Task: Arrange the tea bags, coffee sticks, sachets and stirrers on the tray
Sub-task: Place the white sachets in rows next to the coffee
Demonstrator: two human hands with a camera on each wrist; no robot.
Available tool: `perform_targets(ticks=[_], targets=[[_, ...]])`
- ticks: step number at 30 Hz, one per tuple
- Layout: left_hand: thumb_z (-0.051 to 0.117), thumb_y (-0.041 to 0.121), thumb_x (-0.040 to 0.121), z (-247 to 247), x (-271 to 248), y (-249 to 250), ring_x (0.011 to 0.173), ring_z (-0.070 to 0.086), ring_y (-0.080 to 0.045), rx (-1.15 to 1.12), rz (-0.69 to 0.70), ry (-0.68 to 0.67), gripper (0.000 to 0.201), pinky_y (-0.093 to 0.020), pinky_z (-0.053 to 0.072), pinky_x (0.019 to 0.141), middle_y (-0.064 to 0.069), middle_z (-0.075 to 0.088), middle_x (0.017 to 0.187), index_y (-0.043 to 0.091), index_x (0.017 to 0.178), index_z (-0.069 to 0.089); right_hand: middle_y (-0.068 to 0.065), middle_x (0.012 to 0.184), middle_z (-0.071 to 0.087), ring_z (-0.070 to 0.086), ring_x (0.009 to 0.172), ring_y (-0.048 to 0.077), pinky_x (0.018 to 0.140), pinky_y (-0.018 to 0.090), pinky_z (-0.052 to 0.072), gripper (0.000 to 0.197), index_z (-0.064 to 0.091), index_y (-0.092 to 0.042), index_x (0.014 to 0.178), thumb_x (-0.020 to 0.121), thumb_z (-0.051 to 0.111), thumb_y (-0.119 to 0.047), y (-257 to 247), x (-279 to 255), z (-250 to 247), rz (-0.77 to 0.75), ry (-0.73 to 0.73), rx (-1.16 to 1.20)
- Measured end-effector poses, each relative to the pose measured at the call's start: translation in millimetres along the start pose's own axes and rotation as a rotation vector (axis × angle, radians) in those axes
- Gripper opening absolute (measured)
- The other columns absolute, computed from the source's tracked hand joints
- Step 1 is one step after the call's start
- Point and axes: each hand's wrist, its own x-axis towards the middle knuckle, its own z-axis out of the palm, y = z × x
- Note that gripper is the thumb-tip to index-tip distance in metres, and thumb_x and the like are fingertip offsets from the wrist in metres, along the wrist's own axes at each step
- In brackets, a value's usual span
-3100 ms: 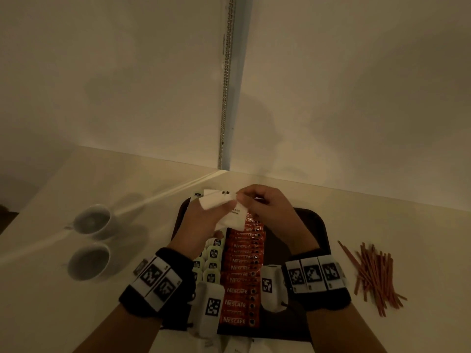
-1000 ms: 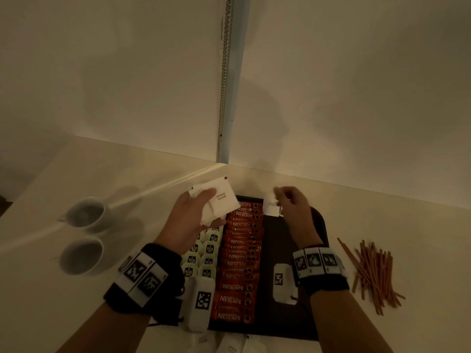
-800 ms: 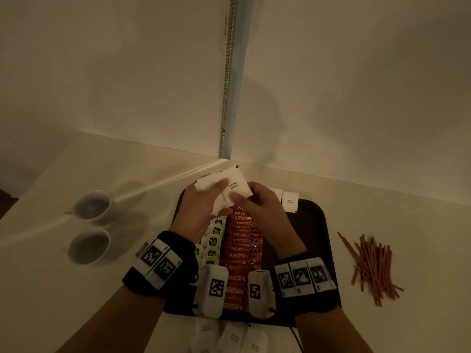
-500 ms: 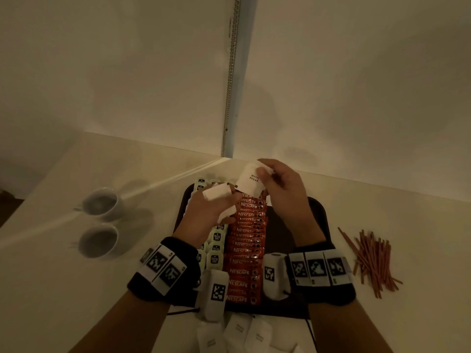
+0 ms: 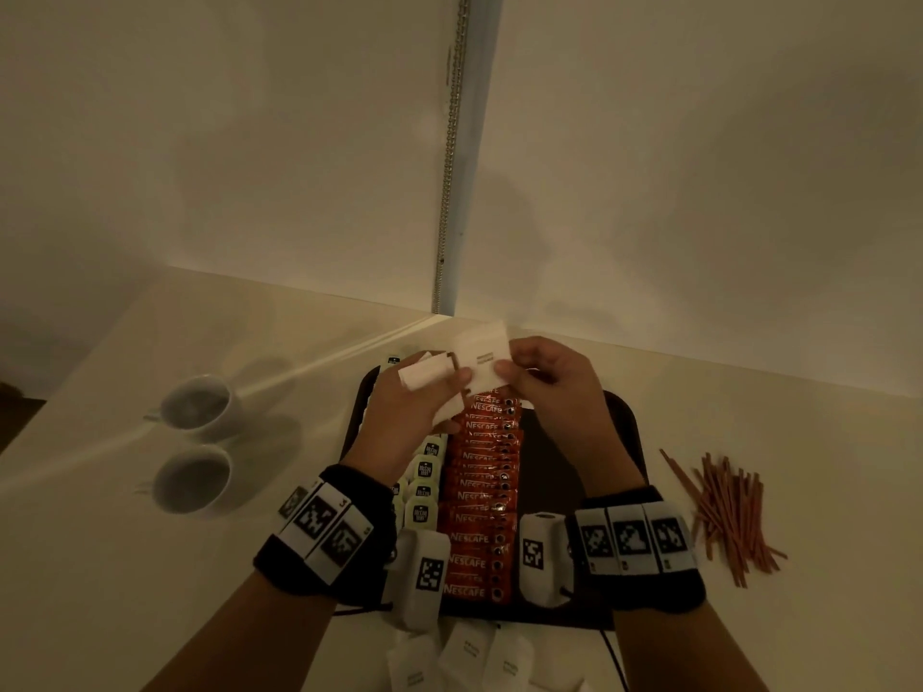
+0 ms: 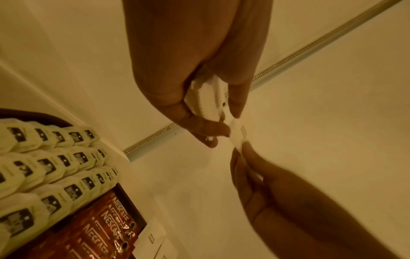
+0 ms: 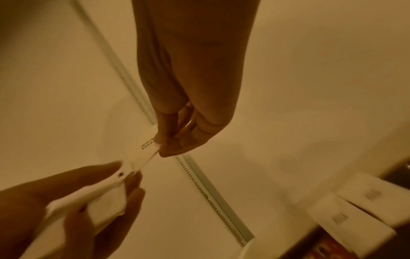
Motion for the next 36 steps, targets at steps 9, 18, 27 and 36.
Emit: perform_targets(ticks=[9,18,27,36], targets=[[0.038,0.011,0.096,-21.4,9.0,-2.4,0.079,0.069,-0.024,-0.291,-0.15,0.034,0.029,-0.027,0.057,0.055,-0.012,0.071,0.088,0.004,0.094,0.066,0.008,0.111,0.065,0.062,0.101,0.022,0.089,0.034,0.053,0.025,0.061,-0.006,0.114,0.09,0.058,-0.01,103.9,29.6,-46.3,0.369,0.409,-0.017],[0.036,0.01,0.097,-26.5,14.9,-8.2,0.072,0.068,-0.031,-0.402,-0.217,0.099,0.019,-0.03,0.058,0.051,-0.015,0.072,0.077,0.01,0.098,0.055,0.011,0.117,0.063,0.056,0.111,0.024,0.096,0.032,0.042,0.023,0.063,-0.006,0.111,0.089,0.061,-0.011,159.4,39.2,-35.4,0.509,0.376,-0.3],[0.033,0.012,0.097,-28.7,19.6,-9.5,0.08,0.063,-0.037,-0.446,-0.269,0.087,0.023,-0.034,0.057,0.049,-0.015,0.072,0.074,0.012,0.099,0.056,0.013,0.11,0.065,0.058,0.105,0.022,0.083,0.021,0.039,0.019,0.064,-0.002,0.104,0.086,0.063,-0.007,159.8,44.7,-26.6,0.494,0.443,-0.299],[0.048,0.009,0.096,-24.4,19.5,-11.6,0.081,0.066,-0.023,-0.223,-0.188,0.094,0.015,-0.033,0.057,0.051,-0.01,0.064,0.096,0.013,0.099,0.061,0.001,0.094,0.065,0.061,0.089,0.016,0.081,0.03,0.052,0.019,0.062,-0.012,0.098,0.09,0.059,-0.029,111.0,41.9,-11.4,0.302,0.317,-0.193]])
